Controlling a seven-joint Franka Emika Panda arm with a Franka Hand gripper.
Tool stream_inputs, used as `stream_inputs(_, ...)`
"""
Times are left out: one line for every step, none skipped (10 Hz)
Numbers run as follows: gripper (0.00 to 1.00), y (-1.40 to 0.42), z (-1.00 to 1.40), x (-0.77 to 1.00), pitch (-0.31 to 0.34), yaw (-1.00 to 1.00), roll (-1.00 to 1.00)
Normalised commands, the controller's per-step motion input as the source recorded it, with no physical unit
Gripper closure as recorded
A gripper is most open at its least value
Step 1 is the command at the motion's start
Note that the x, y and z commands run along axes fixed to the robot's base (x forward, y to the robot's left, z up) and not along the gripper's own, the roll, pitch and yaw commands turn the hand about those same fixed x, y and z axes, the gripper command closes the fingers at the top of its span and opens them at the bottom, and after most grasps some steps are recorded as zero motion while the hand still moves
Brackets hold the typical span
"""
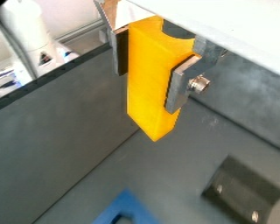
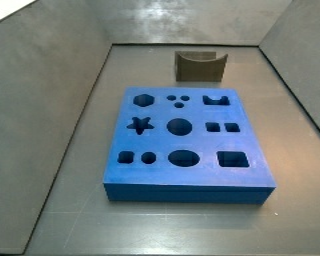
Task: Pick up the arch object. Move up. Place the arch object on the fixture. Regrasp the arch object. Rotate the arch object. Move to above the board. Insert the arch object.
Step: Move to above the board, then insert the arch object.
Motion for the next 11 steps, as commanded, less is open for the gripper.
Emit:
stream_inputs(1.0,-1.0,0.05,0.38,0.121,0.01,-0.01)
stream_inputs(1.0,-1.0,0.05,0.39,0.129,0.01,0.01)
stream_inputs(1.0,-1.0,0.07,0.41,0.137,0.01,-0.01)
stream_inputs(1.0,-1.0,0.07,0.43,0.142,0.01,0.01)
stream_inputs(1.0,-0.69,0.06,0.33,0.15,0.01,0.01)
stream_inputs(1.0,-0.44,0.05,0.24,0.141,0.01,0.02)
stream_inputs(1.0,-0.26,0.04,0.16,0.116,0.01,0.03)
stream_inputs(1.0,-0.03,-0.02,0.0,-0.014,0.0,0.0)
stream_inputs(1.0,0.0,-0.13,0.0,-0.039,-0.02,0.01)
stream_inputs(1.0,0.05,-0.2,0.62,0.0,0.0,0.0)
stream_inputs(1.0,0.11,-0.18,0.93,0.027,0.0,0.06)
